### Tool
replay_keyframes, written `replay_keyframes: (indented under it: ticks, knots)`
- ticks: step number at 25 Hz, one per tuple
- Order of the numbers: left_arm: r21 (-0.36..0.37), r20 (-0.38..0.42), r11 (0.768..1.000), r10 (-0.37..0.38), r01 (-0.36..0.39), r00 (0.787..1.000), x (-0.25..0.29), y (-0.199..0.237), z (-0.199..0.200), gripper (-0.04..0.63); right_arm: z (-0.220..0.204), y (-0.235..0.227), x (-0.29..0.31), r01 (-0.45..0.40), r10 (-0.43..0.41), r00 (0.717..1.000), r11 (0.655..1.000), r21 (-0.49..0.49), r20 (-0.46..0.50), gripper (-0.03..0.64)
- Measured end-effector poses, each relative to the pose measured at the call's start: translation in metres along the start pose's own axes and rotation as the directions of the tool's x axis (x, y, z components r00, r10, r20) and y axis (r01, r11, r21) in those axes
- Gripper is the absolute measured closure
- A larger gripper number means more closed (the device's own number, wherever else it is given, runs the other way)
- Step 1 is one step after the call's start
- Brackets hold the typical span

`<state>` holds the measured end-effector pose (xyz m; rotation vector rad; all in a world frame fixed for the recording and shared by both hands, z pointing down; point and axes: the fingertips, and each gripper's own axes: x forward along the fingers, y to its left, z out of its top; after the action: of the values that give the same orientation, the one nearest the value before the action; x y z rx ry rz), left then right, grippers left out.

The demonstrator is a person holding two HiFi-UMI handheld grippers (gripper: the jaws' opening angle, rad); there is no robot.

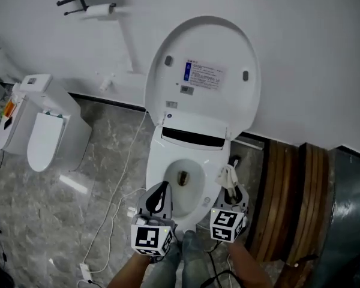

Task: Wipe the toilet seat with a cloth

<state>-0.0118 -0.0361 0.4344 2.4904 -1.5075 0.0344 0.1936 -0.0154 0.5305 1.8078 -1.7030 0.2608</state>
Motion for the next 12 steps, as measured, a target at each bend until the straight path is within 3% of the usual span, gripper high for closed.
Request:
replay_keyframes:
  ticks: [3,6,12]
  knots:
    - [0.000,-0.018,0.999,-0.049,0.049,0.999,-0.031,-0.019,0.023,0.578,0.022,-0.008,-0.059,0.014,-0.016,0.999,0.999,0.051,0.043,0.517]
    - [0.032,-0.002,0.996,-0.088,0.088,0.996,-0.061,-0.035,0.053,0.578,0.045,-0.013,-0.114,0.028,-0.032,0.993,0.999,0.040,0.111,0.517]
    - [0.060,0.027,0.993,-0.106,0.104,0.994,-0.096,-0.061,0.100,0.578,0.083,-0.015,-0.175,-0.016,-0.006,0.980,0.994,0.110,0.200,0.517]
